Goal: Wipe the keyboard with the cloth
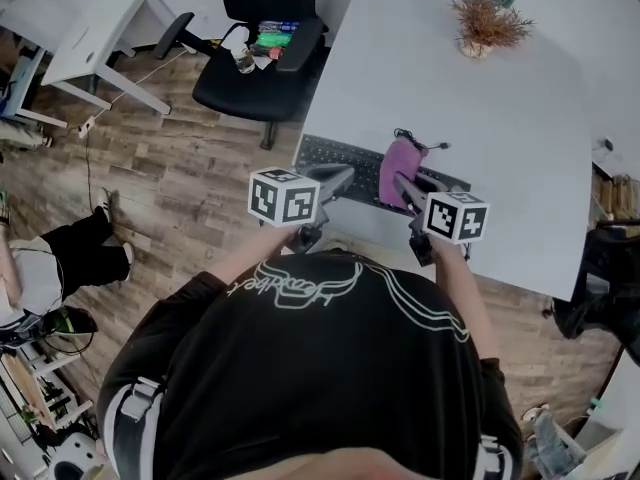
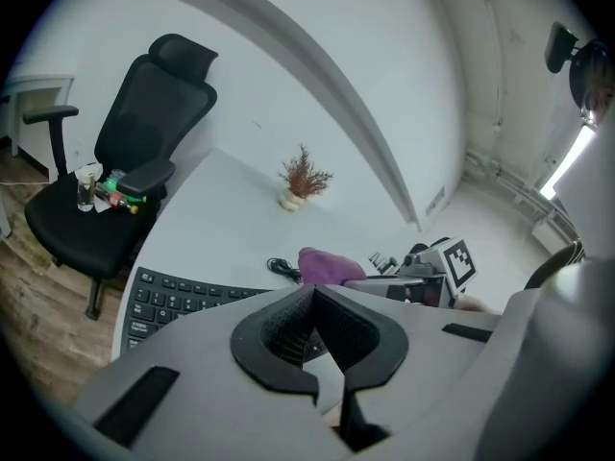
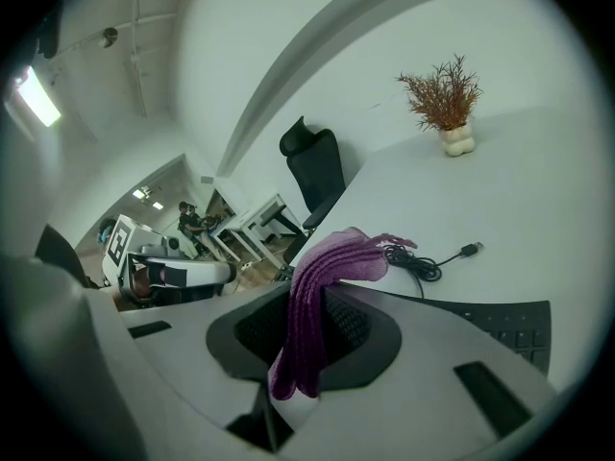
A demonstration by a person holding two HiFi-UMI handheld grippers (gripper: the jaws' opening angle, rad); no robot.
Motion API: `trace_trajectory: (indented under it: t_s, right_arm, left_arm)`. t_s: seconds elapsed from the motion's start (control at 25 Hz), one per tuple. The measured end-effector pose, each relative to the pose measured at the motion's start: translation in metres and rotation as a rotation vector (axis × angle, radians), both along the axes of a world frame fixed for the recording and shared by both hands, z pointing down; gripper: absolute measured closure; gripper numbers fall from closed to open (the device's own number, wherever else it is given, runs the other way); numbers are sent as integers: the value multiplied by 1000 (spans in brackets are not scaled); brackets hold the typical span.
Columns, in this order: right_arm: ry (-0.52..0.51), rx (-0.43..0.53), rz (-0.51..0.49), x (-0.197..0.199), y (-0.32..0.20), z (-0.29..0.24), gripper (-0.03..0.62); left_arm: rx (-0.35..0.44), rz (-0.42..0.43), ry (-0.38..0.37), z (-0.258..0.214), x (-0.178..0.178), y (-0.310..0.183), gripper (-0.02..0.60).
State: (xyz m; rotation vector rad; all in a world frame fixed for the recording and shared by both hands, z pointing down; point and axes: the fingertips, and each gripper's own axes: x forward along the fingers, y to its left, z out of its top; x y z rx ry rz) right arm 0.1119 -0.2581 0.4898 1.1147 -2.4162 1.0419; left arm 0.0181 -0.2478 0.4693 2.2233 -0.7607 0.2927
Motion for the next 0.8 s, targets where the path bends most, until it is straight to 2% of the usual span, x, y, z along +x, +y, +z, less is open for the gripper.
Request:
trace_trajectory:
  t_s: [0.36, 0.8]
  right_arm:
    - [61, -67, -60, -44, -9, 39, 546]
    - [139, -124, -35, -37, -8, 80, 545]
  left_arm:
    - [-11, 3, -1, 8, -31, -12, 577]
    - [-10, 31, 0, 16, -36, -22, 577]
